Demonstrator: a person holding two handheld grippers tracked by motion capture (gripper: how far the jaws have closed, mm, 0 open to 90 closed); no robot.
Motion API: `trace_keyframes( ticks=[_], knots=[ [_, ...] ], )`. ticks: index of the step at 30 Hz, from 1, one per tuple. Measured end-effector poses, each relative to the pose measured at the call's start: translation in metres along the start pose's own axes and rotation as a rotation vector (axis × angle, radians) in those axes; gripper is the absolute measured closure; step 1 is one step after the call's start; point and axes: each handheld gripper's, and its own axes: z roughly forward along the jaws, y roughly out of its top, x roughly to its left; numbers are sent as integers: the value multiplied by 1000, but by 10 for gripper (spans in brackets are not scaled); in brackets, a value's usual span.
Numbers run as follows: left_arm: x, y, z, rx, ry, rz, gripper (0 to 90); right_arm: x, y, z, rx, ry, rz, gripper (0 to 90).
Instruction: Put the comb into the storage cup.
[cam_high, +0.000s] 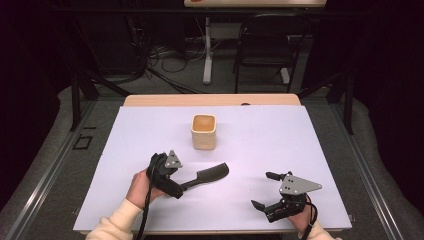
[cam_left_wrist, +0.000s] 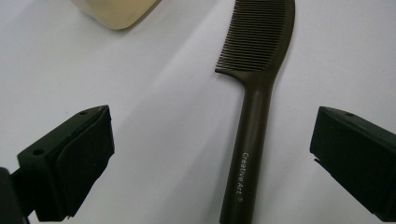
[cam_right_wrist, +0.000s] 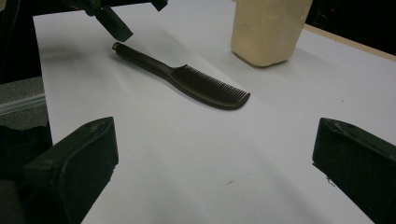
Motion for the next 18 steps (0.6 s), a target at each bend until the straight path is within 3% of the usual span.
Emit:
trace_keyframes(
  ticks=[13, 18],
  knots=[
    [-8, 13, 10, 91, -16, 78, 1, 0, 0, 1, 0, 2, -1, 0],
    [-11, 19, 16, 137, -24, 109, 39, 0, 0, 1, -2, 5, -1, 0]
  ],
)
